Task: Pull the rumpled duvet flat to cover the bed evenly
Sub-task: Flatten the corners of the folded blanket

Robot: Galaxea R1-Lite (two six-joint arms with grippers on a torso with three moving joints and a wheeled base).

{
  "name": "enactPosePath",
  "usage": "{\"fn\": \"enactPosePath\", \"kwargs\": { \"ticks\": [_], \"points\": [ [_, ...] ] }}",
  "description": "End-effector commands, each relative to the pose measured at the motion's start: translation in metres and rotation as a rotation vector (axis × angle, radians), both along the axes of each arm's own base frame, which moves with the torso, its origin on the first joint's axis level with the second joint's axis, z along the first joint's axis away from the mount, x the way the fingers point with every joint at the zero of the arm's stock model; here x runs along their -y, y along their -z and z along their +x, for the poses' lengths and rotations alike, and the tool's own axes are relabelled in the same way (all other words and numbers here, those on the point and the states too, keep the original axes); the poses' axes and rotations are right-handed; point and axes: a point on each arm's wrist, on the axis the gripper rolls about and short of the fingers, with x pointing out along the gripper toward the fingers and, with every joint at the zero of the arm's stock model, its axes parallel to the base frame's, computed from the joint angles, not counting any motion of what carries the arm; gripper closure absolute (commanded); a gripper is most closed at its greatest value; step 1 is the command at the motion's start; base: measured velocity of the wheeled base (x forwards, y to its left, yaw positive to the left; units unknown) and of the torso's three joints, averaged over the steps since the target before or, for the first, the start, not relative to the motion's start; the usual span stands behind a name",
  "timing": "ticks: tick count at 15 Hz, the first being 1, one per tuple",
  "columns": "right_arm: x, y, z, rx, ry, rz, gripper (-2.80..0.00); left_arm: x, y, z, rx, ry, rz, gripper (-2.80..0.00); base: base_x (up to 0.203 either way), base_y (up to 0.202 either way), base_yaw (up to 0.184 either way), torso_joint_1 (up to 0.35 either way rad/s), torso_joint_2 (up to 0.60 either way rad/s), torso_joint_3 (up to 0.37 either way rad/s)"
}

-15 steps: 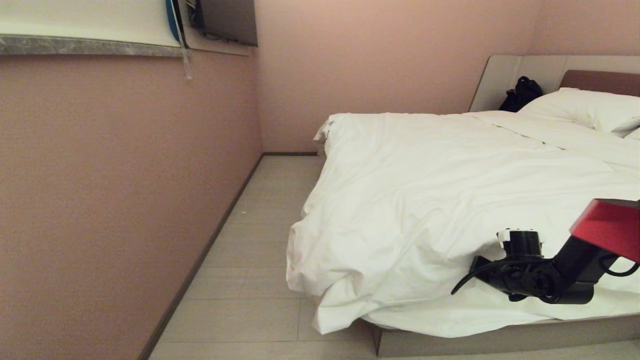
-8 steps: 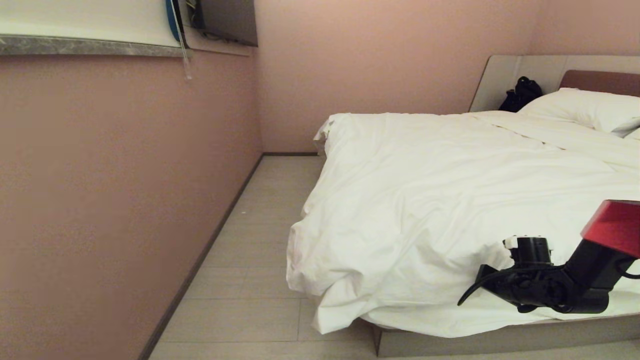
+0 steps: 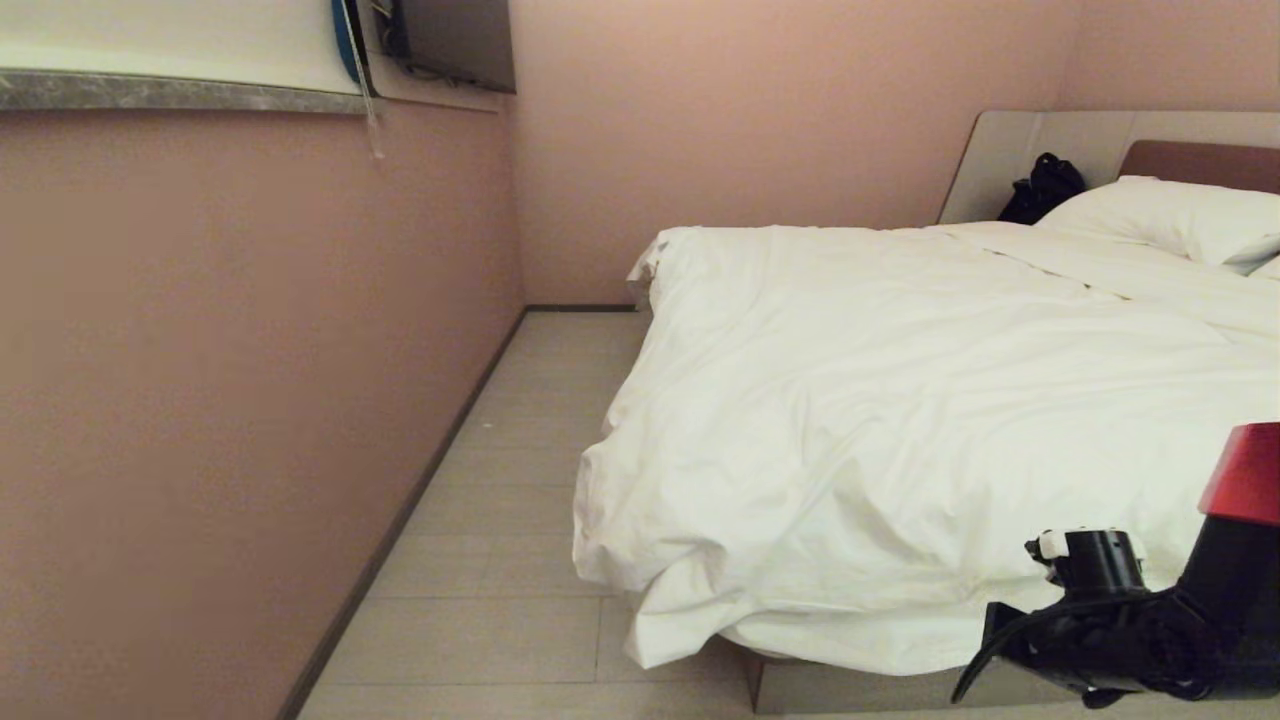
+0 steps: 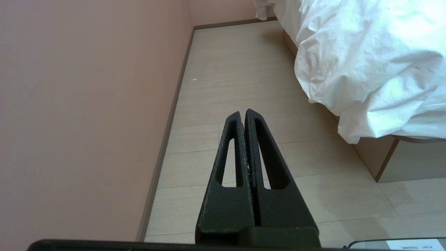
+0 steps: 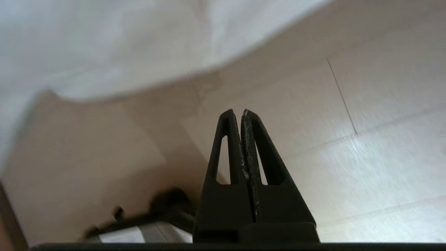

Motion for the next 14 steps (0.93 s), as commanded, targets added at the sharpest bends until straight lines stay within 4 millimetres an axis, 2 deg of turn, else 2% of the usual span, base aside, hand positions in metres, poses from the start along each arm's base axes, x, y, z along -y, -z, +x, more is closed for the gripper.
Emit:
{"fn": "enactPosePath", "kwargs": {
  "ticks": [1,6,9,12,14],
  "points": [
    [0.000,-0.007,0.001,0.145,-0.029,-0.036,0.00,0.000,0.000,0.000,-0.001,0.000,0.001,0.00,0.000,0.000,0.000,0.000,0.00,0.000],
    [0.008,-0.025,0.005,0.241,-0.002,-0.040,0.00,0.000,0.000,0.000,-0.001,0.000,0.001,0.00,0.000,0.000,0.000,0.000,0.00,0.000],
    [0.018,-0.051,0.001,0.289,0.035,-0.049,0.00,0.000,0.000,0.000,-0.001,0.000,0.001,0.00,0.000,0.000,0.000,0.000,0.00,0.000],
    [0.025,-0.086,-0.013,0.308,0.065,-0.058,0.00,0.000,0.000,0.000,-0.002,0.000,0.001,0.00,0.000,0.000,0.000,0.000,0.00,0.000],
    [0.036,-0.095,-0.019,0.221,0.107,-0.050,0.00,0.000,0.000,0.000,0.000,0.000,0.001,0.00,0.000,0.000,0.000,0.000,0.00,0.000]
  ]
}}
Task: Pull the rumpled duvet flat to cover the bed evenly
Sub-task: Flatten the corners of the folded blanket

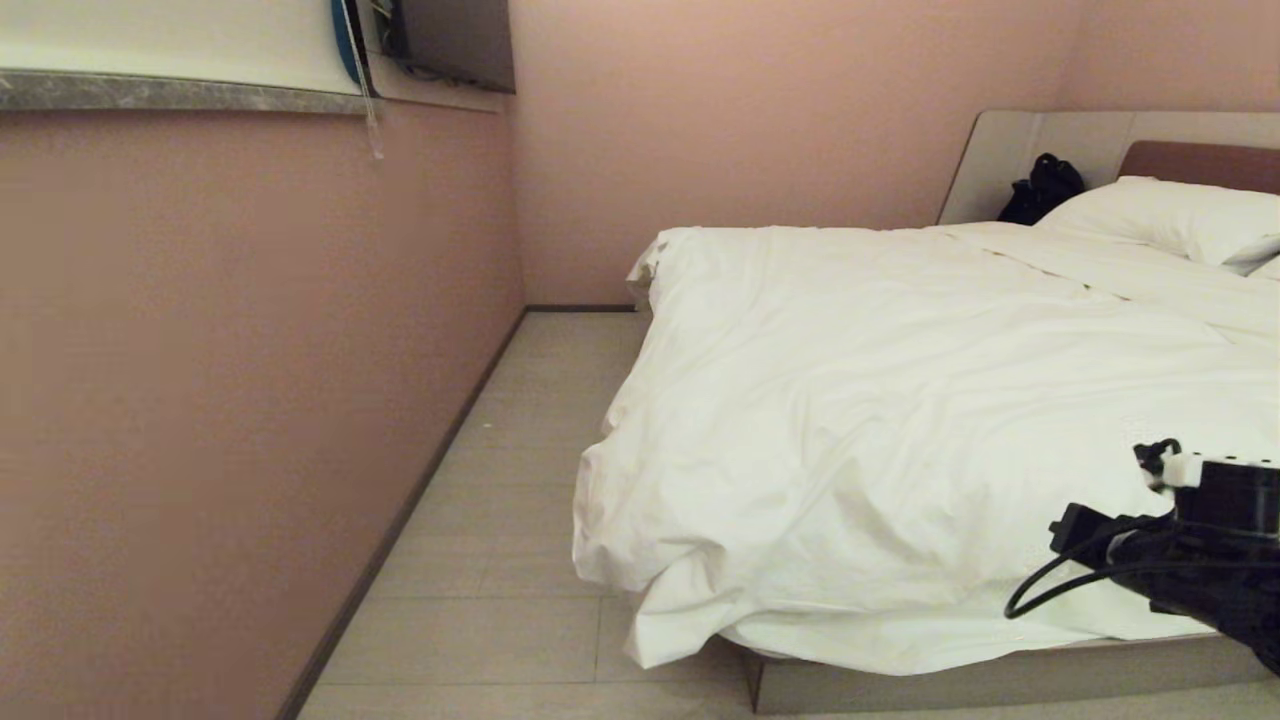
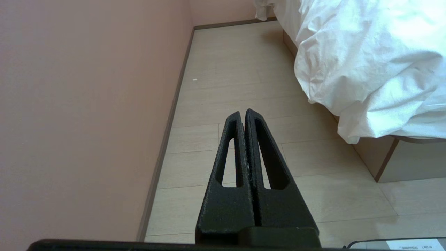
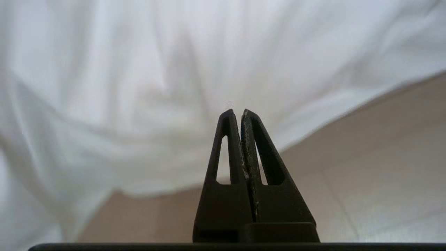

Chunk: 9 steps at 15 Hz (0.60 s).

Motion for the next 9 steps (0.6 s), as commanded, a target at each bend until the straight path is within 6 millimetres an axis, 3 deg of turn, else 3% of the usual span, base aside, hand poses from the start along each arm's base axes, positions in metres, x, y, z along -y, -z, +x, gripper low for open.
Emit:
{"fn": "enactPosePath", "kwargs": {
  "ticks": [1,4,9],
  "points": [
    [0.009,0.002,-0.020,-0.265,0.046,0.064,0.00,0.000,0.000,0.000,-0.002,0.000,0.000,0.00,0.000,0.000,0.000,0.000,0.00,0.000],
    [0.021,0.012,-0.021,-0.367,0.056,0.051,0.00,0.000,0.000,0.000,-0.002,0.001,0.000,0.00,0.000,0.000,0.000,0.000,0.00,0.000],
    [0.020,0.008,-0.026,-0.407,-0.197,-0.322,0.00,0.000,0.000,0.000,-0.002,0.001,0.000,0.00,0.000,0.000,0.000,0.000,0.00,0.000]
  ]
}}
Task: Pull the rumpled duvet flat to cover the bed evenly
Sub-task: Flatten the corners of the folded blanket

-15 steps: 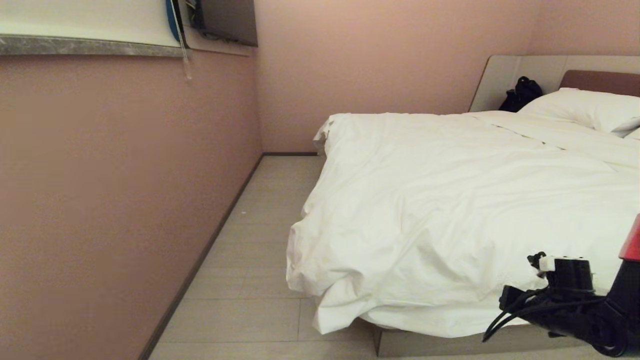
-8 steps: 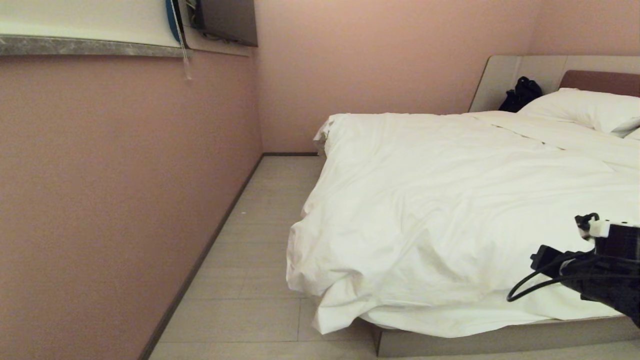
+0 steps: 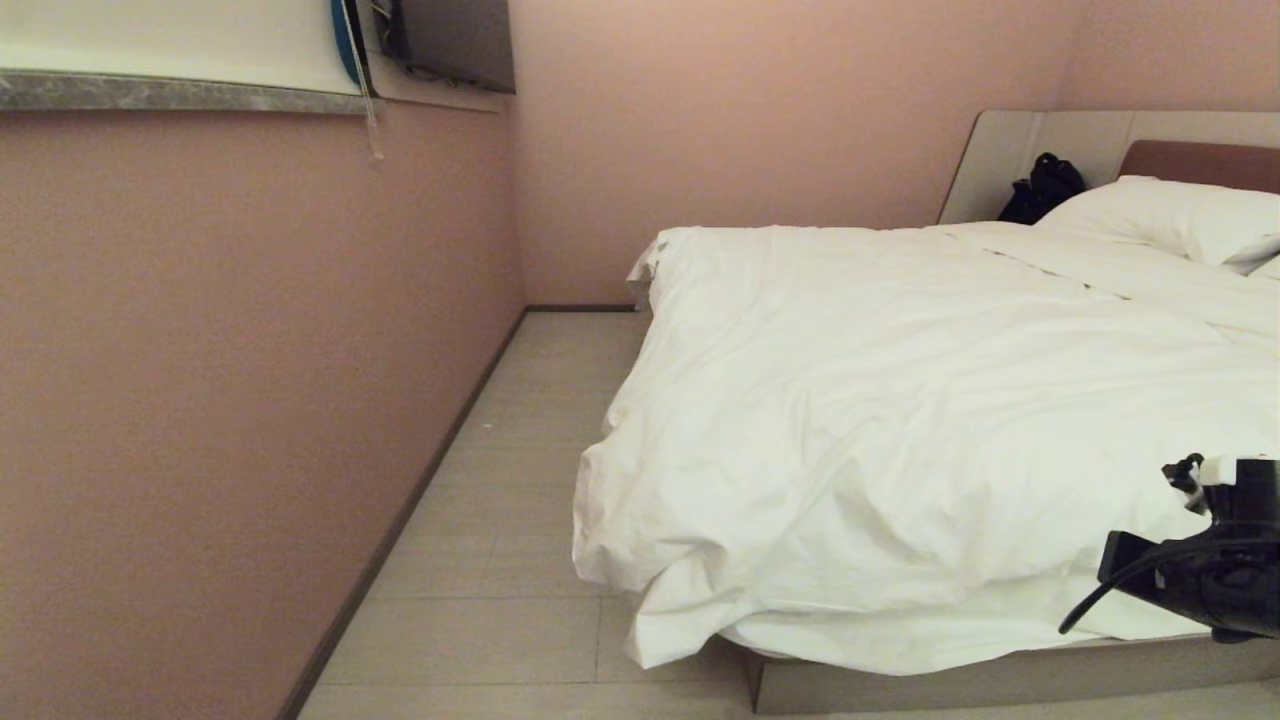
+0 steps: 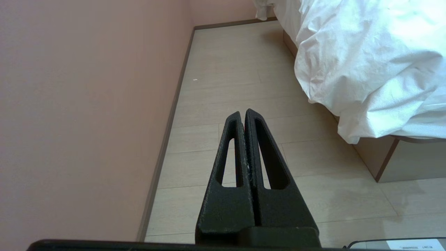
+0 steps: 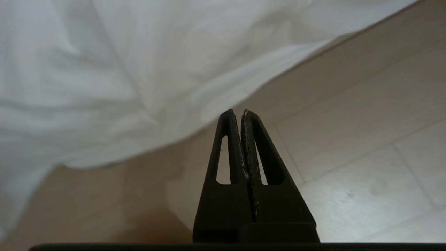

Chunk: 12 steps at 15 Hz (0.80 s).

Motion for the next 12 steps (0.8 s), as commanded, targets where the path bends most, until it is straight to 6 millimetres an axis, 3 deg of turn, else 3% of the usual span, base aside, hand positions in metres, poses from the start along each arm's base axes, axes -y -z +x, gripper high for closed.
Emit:
{"fn": "enactPosePath", "kwargs": {
  "ticks": [1,4,6,10,12],
  "points": [
    [-0.002,0.000,-0.007,-0.183,-0.320,-0.327,0.00,0.000,0.000,0.000,-0.001,0.001,0.000,0.00,0.000,0.000,0.000,0.000,0.00,0.000],
    [0.001,-0.011,-0.001,-0.216,-0.447,-0.561,0.00,0.000,0.000,0.000,-0.001,0.001,0.000,0.00,0.000,0.000,0.000,0.000,0.00,0.000],
    [0.002,-0.019,0.013,-0.204,-0.474,-0.626,0.00,0.000,0.000,0.000,-0.001,0.000,0.000,0.00,0.000,0.000,0.000,0.000,0.00,0.000],
    [-0.015,-0.021,0.025,-0.275,-0.641,-0.738,0.00,0.000,0.000,0.000,0.000,0.000,0.000,0.00,0.000,0.000,0.000,0.000,0.00,0.000],
    [-0.016,-0.024,0.024,-0.334,-0.713,-0.876,0.00,0.000,0.000,0.000,-0.002,0.000,0.000,0.00,0.000,0.000,0.000,0.000,0.00,0.000]
  ]
}}
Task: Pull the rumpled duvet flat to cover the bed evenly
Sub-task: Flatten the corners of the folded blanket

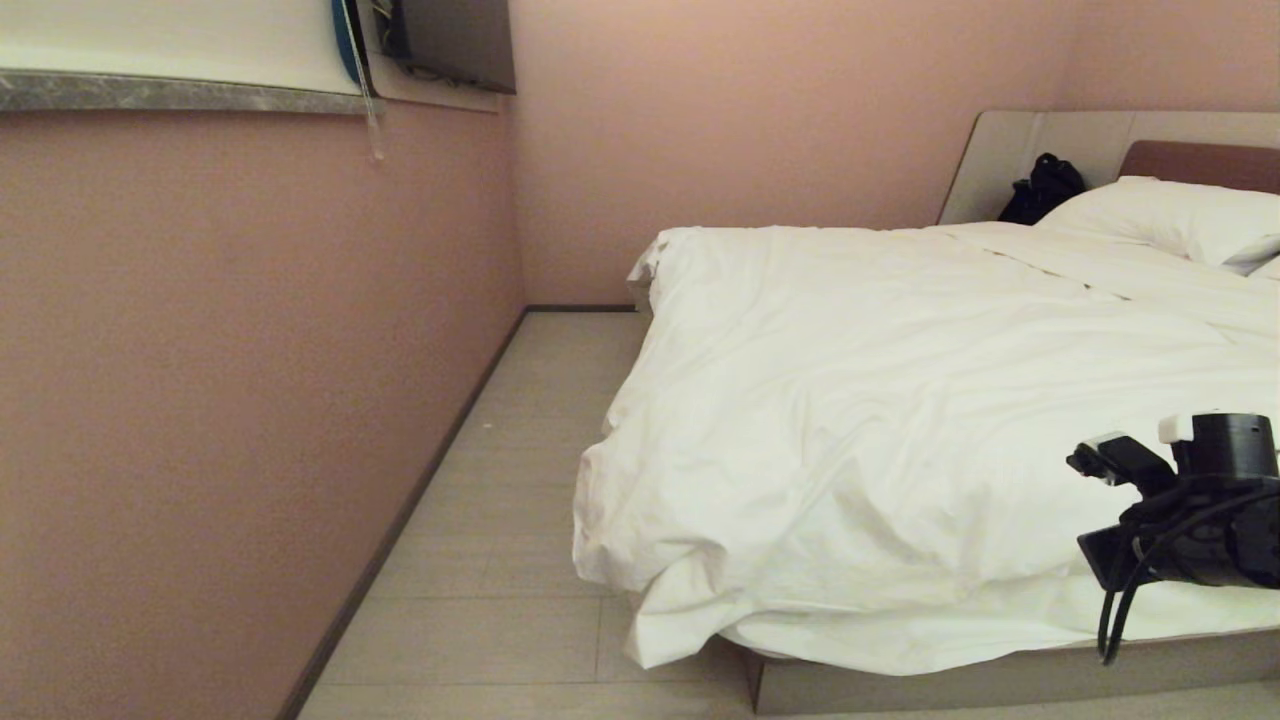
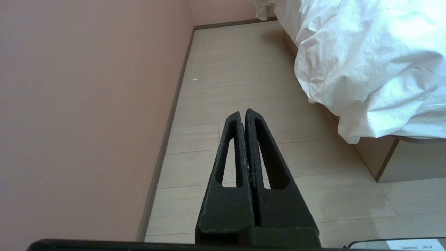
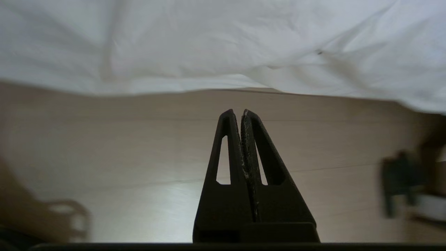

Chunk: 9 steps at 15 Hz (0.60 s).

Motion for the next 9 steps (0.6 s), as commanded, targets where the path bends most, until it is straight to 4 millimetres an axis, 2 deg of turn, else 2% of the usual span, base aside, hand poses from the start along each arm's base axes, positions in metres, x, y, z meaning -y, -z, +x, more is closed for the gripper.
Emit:
{"fn": "enactPosePath", "kwargs": {
  "ticks": [1,5,6,9],
  "points": [
    [-0.001,-0.007,-0.002,-0.146,-0.332,-0.406,0.00,0.000,0.000,0.000,0.000,0.000,0.000,0.00,0.000,0.000,0.000,0.000,0.00,0.000],
    [-0.006,-0.037,-0.017,-0.178,-0.548,-0.722,0.00,0.000,0.000,0.000,-0.001,0.000,0.000,0.00,0.000,0.000,0.000,0.000,0.00,0.000],
    [-0.011,-0.039,-0.019,-0.181,-0.587,-0.753,0.00,0.000,0.000,0.000,-0.001,0.001,0.000,0.00,0.000,0.000,0.000,0.000,0.00,0.000],
    [-0.029,-0.025,-0.027,-0.196,-0.688,-0.815,0.00,0.000,0.000,0.000,-0.001,0.000,0.000,0.00,0.000,0.000,0.000,0.000,0.00,0.000]
  ]
}}
